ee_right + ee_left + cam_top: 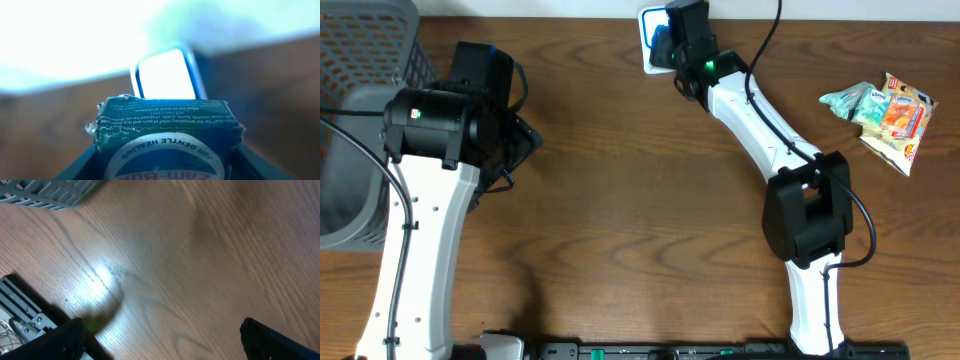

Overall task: Scan the item barcode
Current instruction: 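Hold the Zam-Buk tin up against the scanner face, then carry the Zam-Buk tin right and drop it on the pile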

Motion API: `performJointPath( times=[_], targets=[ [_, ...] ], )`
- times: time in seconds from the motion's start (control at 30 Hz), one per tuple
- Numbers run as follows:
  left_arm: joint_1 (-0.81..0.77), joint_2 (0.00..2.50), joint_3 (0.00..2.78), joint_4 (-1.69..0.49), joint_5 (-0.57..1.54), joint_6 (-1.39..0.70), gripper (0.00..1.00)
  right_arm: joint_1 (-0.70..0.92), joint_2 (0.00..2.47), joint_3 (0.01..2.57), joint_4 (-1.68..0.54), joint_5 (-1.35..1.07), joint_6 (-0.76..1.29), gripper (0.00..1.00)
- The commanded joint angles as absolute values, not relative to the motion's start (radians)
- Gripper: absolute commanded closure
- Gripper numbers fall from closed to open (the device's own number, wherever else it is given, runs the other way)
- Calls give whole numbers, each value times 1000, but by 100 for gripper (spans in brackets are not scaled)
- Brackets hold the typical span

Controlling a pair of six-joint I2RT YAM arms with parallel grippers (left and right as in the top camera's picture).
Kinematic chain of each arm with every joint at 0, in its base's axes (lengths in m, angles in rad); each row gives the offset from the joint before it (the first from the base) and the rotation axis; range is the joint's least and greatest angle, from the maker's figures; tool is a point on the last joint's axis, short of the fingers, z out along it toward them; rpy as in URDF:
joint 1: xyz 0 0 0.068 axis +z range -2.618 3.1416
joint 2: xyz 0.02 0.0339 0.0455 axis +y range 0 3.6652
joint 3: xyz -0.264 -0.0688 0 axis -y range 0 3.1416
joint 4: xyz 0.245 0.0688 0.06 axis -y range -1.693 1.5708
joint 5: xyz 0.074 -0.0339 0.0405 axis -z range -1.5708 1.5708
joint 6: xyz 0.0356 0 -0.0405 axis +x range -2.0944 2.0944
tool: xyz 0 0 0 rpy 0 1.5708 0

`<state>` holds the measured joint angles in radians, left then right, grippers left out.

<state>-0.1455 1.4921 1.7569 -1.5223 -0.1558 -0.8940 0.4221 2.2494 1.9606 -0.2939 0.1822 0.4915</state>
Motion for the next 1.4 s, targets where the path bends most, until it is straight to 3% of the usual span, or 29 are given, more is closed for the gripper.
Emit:
performJointPath(
  times=[0.0, 0.3, 0.57, 1.0, 1.17, 1.37],
  targets=[
    [-141, 1494, 1755, -1529, -162, -900, 2, 412, 2287, 1967, -192, 293, 462, 48],
    [-141, 1494, 1755, -1529, -162, -900, 2, 419, 2424, 1967, 224, 286, 249, 43],
    [-141, 1494, 1755, -1529, -162, -900, 2, 420, 2471, 1967, 325, 286, 118, 43],
    [-141, 1494, 1755, -1529, -162, -900, 2, 395, 2378, 1967, 260, 321, 118, 43],
    [-141, 1494, 1755, -1529, -162, -900, 2, 321, 2262, 1967, 91, 321, 117, 42],
    [-141, 1494, 1755, -1529, -162, -900, 2, 183, 2176, 1967, -262, 324, 78, 38]
  ],
)
